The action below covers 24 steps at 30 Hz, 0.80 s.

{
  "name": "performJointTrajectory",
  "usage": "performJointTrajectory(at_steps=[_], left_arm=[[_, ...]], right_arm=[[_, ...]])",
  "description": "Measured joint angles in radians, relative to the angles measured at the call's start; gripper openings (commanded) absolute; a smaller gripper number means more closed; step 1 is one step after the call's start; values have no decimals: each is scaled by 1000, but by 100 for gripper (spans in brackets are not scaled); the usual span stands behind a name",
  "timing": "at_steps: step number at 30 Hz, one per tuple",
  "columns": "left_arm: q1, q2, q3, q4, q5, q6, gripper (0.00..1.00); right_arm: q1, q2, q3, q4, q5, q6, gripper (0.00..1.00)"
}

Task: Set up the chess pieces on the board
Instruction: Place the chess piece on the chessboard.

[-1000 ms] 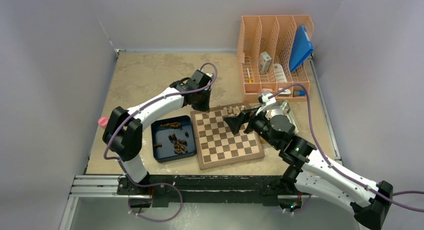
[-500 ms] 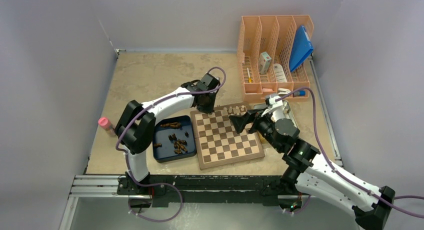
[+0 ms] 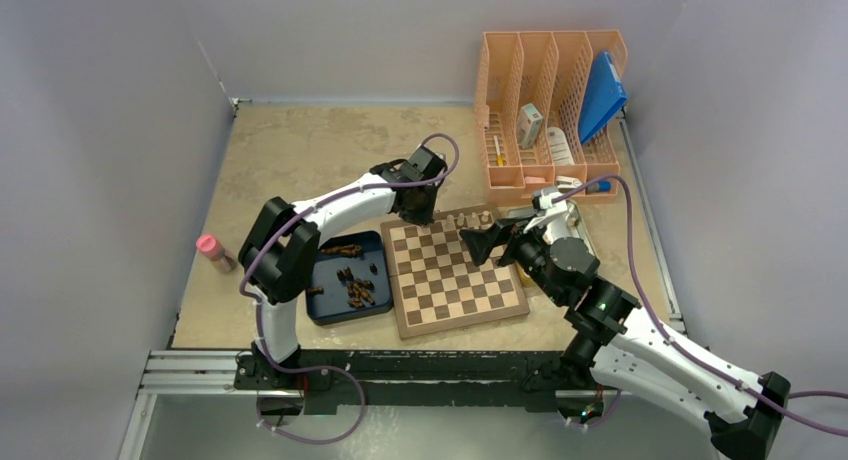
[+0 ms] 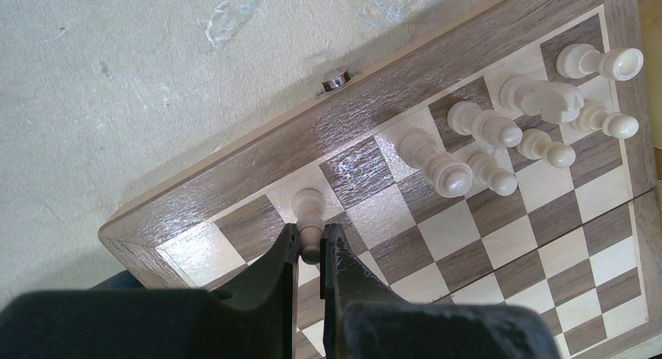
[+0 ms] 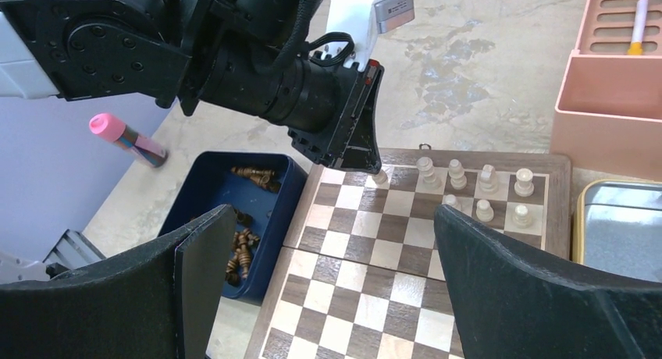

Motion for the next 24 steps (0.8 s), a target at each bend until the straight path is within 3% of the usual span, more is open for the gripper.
performJointTrajectory(at_steps=[13,24], left_arm=[[-4,6,2,-3,-1,10,26],[-5,16,3,-6,22,19,34]], right_arm=[[0,13,0,0,19,0,99],[0,29,0,0,19,0,99]])
